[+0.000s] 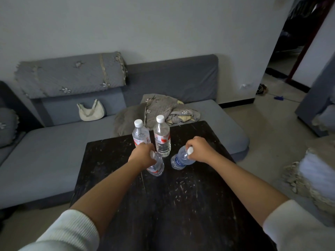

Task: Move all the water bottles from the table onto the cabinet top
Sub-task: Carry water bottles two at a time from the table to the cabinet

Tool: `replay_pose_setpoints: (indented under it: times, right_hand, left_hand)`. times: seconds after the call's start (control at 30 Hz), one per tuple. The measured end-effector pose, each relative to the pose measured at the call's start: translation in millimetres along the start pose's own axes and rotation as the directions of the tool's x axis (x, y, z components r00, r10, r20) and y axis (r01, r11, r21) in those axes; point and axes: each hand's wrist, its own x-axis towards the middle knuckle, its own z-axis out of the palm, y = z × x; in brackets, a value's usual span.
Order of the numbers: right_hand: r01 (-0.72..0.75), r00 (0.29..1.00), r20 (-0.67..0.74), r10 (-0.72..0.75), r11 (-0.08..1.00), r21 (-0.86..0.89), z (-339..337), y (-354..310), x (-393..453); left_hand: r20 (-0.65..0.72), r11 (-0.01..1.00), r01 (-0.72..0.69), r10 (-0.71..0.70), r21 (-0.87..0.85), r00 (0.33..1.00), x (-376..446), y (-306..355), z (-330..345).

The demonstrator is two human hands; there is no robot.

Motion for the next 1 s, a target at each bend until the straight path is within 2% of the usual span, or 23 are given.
replay_pose_setpoints:
  times: [0.13,0.23,0.37,0.47,0.63,0.77,0.9,1.0]
  right_hand:
    - [-0.094,0.985,0.143,0.099,0.995,-0.041,-9,-13,-18]
    - [-0.189,0.949,0.244,0.200,0.980,-0.070,-7,-22,-47]
    - [-0.313,0.918,0.222,0.330,0.944,-0.108,0,-35,-98]
    - [-0.448,0.877,0.171,0.449,0.893,-0.049,6,-47,-154]
    - [-0.626,0.779,0.066,0.623,0.769,0.132,13,-71,-260]
    - [-0.724,0.662,-0.020,0.749,0.646,0.241,25,-91,-355]
    - [-0.810,0.488,-0.106,0.867,0.494,0.316,41,-120,-461]
    - [-0.858,0.299,-0.146,0.943,0.333,0.392,64,-154,-546]
  left_hand:
    - [-0.024,0.998,0.008,-0.009,-0.069,1.000,-14,-8,0]
    - [0.016,0.994,-0.054,0.056,-0.092,0.998,-30,-16,-1]
    - [0.064,0.974,-0.226,0.227,-0.016,0.972,-52,-11,-6]
    - [0.093,0.921,-0.389,0.388,-0.009,0.917,-79,-2,-8]
    - [0.131,0.760,-0.648,0.647,-0.038,0.751,-136,35,1]
    - [0.201,0.597,-0.800,0.792,-0.061,0.576,-199,76,20]
    - [0.277,0.419,-0.899,0.885,-0.125,0.374,-282,117,42]
    - [0.315,0.259,-0.946,0.930,-0.194,0.189,-363,139,60]
